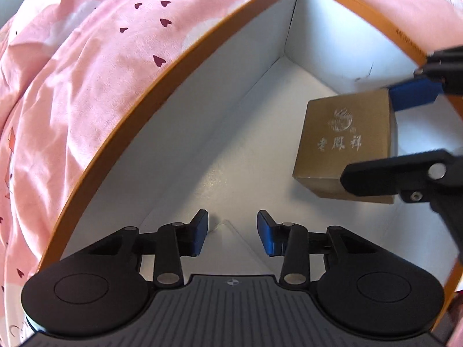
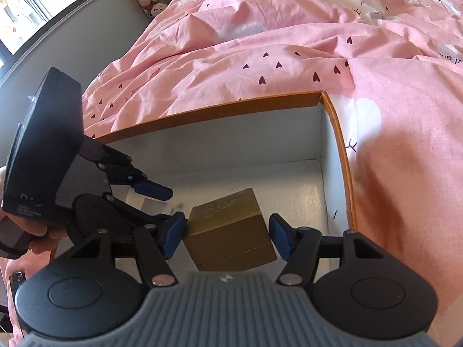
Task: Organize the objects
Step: 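Lower the gold box into the box corner with the right gripper and open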
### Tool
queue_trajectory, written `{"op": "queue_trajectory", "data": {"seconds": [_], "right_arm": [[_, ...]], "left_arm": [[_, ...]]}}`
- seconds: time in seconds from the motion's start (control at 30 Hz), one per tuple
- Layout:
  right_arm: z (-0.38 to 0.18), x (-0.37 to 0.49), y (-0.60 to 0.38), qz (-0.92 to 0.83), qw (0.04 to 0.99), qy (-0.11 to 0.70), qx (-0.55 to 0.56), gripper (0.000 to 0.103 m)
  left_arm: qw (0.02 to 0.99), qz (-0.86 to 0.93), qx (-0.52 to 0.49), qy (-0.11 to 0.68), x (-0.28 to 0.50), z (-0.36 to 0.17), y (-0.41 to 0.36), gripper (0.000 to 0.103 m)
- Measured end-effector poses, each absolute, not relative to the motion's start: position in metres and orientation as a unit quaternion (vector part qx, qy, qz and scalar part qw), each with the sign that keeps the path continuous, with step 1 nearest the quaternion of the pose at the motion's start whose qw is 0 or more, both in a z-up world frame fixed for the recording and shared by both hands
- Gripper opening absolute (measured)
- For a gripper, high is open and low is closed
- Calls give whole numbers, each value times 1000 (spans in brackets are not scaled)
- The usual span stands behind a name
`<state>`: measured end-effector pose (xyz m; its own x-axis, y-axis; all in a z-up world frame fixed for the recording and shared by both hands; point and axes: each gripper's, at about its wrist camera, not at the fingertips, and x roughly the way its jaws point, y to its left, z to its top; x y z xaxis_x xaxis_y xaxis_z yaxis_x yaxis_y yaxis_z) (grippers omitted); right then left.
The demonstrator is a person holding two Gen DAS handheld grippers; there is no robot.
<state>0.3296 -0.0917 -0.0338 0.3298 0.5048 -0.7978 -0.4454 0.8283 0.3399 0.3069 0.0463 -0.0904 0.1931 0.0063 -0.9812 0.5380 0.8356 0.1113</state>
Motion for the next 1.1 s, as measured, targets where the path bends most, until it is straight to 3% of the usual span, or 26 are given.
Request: {"op": "queue_trajectory", "data": {"seconds": [0.43,0.9,1.1], "right_arm": [[-52,345,-74,280,786,548,64,65],[-57,355,-54,283,762,576,88,66],[-54,359,-42,285,756,579,111,65]], "left_arm": [[728,-153,295,600,271,-100,68,40],[718,-169,368,566,234,-103,68,52],[753,-185,258,577,232,-65,95,52]]}}
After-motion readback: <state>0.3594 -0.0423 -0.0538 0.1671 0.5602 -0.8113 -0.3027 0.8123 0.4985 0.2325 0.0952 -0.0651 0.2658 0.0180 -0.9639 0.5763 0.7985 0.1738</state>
